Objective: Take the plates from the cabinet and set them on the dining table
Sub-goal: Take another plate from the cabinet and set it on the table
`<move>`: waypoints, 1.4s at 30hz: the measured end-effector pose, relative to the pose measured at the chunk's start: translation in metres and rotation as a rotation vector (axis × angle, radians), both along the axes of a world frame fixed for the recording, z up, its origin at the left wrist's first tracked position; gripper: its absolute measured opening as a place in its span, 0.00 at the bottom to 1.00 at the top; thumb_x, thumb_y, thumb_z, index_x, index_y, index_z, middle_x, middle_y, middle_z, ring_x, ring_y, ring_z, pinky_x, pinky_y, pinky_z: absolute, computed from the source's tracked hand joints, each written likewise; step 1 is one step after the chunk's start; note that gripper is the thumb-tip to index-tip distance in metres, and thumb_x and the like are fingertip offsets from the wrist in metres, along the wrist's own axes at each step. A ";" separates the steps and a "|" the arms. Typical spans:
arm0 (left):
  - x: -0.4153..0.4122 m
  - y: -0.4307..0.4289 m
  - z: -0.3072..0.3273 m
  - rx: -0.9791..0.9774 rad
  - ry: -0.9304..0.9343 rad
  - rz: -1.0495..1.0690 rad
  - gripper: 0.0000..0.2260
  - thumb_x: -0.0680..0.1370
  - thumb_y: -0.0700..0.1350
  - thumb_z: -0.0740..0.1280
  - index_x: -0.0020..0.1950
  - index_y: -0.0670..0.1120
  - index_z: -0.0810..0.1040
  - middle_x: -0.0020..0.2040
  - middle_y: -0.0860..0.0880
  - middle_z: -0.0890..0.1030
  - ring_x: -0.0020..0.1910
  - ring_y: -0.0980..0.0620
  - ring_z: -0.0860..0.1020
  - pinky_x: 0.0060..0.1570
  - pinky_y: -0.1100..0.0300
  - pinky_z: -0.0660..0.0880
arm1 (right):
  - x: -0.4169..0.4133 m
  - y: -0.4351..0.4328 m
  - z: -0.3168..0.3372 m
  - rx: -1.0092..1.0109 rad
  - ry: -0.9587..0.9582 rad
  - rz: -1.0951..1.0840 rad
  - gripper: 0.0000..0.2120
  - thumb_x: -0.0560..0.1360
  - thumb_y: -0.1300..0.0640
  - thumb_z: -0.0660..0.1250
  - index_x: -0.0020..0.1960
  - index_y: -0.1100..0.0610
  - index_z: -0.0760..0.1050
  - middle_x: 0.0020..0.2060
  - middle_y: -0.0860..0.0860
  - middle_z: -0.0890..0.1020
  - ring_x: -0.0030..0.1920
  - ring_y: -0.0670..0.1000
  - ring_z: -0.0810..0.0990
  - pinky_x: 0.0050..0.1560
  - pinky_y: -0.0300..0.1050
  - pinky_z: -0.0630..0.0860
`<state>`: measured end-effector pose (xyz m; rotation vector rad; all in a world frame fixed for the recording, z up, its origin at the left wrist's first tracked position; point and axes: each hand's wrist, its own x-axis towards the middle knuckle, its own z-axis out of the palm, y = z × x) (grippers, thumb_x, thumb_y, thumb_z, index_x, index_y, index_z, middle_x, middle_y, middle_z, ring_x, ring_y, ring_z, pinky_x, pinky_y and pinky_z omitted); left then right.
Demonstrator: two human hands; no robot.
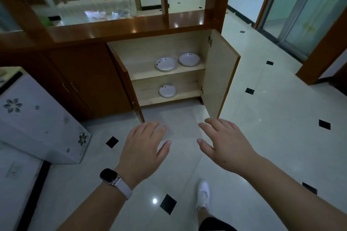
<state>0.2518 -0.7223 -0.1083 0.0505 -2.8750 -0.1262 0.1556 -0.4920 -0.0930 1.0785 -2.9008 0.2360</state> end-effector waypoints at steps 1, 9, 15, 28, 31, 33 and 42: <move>-0.016 -0.001 -0.001 -0.010 0.001 0.008 0.19 0.79 0.57 0.56 0.63 0.48 0.77 0.60 0.48 0.79 0.58 0.48 0.77 0.59 0.51 0.72 | -0.019 -0.003 -0.001 0.000 -0.013 0.008 0.27 0.78 0.39 0.50 0.66 0.52 0.74 0.62 0.51 0.79 0.62 0.55 0.77 0.63 0.52 0.72; -0.158 0.000 0.005 -0.048 -0.025 -0.015 0.17 0.78 0.55 0.59 0.60 0.48 0.77 0.59 0.46 0.79 0.58 0.44 0.76 0.57 0.49 0.74 | -0.165 -0.007 0.002 -0.023 -0.042 0.050 0.27 0.79 0.38 0.50 0.69 0.51 0.71 0.67 0.50 0.75 0.66 0.53 0.73 0.66 0.50 0.67; -0.234 0.004 0.005 -0.048 -0.026 -0.006 0.19 0.77 0.55 0.60 0.62 0.47 0.79 0.60 0.44 0.79 0.58 0.42 0.77 0.57 0.49 0.74 | -0.246 -0.004 0.003 0.001 -0.053 0.078 0.24 0.79 0.39 0.52 0.67 0.51 0.72 0.64 0.50 0.76 0.64 0.54 0.74 0.65 0.51 0.68; -0.342 -0.044 -0.002 -0.043 -0.024 -0.028 0.18 0.78 0.54 0.62 0.63 0.45 0.77 0.60 0.44 0.78 0.57 0.42 0.76 0.55 0.48 0.74 | -0.342 -0.033 -0.004 -0.021 -0.071 0.046 0.23 0.78 0.40 0.55 0.66 0.52 0.74 0.61 0.51 0.79 0.60 0.54 0.77 0.61 0.51 0.72; -0.370 -0.065 -0.013 -0.026 -0.030 -0.028 0.18 0.78 0.54 0.61 0.62 0.45 0.78 0.59 0.44 0.79 0.58 0.42 0.76 0.57 0.48 0.73 | -0.369 -0.052 -0.009 -0.002 -0.074 0.041 0.23 0.78 0.41 0.55 0.65 0.52 0.75 0.59 0.51 0.79 0.60 0.54 0.77 0.61 0.52 0.72; -0.391 -0.081 -0.020 -0.030 -0.024 -0.021 0.17 0.77 0.55 0.62 0.61 0.47 0.78 0.58 0.45 0.79 0.57 0.43 0.76 0.57 0.50 0.73 | -0.390 -0.070 -0.013 0.025 -0.087 0.028 0.23 0.78 0.40 0.55 0.65 0.52 0.75 0.60 0.50 0.79 0.60 0.54 0.77 0.61 0.51 0.72; -0.487 -0.166 -0.044 0.088 -0.049 -0.038 0.17 0.77 0.56 0.61 0.60 0.49 0.78 0.58 0.47 0.79 0.57 0.44 0.76 0.56 0.51 0.71 | -0.484 -0.168 -0.030 0.151 -0.121 0.031 0.25 0.78 0.39 0.51 0.68 0.51 0.72 0.63 0.49 0.77 0.62 0.52 0.74 0.63 0.49 0.69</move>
